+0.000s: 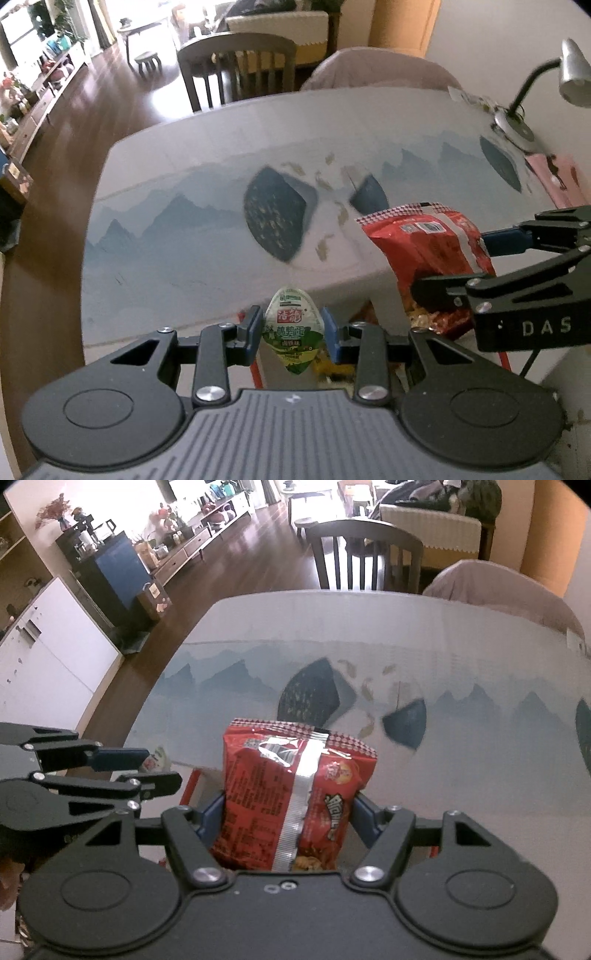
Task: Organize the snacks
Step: 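Lift the red bag and green cup and carry both over the box, then lower the red bag and green cup into the box and open both tools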
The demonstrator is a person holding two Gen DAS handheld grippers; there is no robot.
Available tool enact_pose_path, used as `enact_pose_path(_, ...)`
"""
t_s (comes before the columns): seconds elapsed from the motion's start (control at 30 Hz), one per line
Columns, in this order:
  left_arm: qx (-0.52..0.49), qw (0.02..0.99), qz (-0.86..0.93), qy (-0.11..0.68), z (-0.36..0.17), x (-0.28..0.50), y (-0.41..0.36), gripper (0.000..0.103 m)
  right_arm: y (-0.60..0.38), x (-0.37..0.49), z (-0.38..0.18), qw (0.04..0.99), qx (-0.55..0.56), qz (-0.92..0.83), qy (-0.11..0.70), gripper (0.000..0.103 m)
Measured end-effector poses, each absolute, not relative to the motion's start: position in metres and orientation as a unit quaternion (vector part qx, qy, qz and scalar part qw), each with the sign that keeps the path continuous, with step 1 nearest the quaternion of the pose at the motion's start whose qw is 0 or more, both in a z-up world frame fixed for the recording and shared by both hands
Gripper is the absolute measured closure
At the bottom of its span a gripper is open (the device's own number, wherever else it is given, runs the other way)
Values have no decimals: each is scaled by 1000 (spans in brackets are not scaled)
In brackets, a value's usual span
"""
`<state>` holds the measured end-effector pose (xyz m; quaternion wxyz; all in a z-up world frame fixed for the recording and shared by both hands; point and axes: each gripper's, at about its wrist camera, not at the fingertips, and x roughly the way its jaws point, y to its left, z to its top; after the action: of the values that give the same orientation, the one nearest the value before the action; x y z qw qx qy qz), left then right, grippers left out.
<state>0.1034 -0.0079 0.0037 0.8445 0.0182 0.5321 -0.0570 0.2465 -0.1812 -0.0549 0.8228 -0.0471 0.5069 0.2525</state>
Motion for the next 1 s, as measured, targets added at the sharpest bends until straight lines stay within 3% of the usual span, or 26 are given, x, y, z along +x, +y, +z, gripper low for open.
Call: enact_pose_path(1.0, 14, 813, -60, 579, -99, 64, -38, 69, -222, 173, -147, 802, -31, 176, 570, 34)
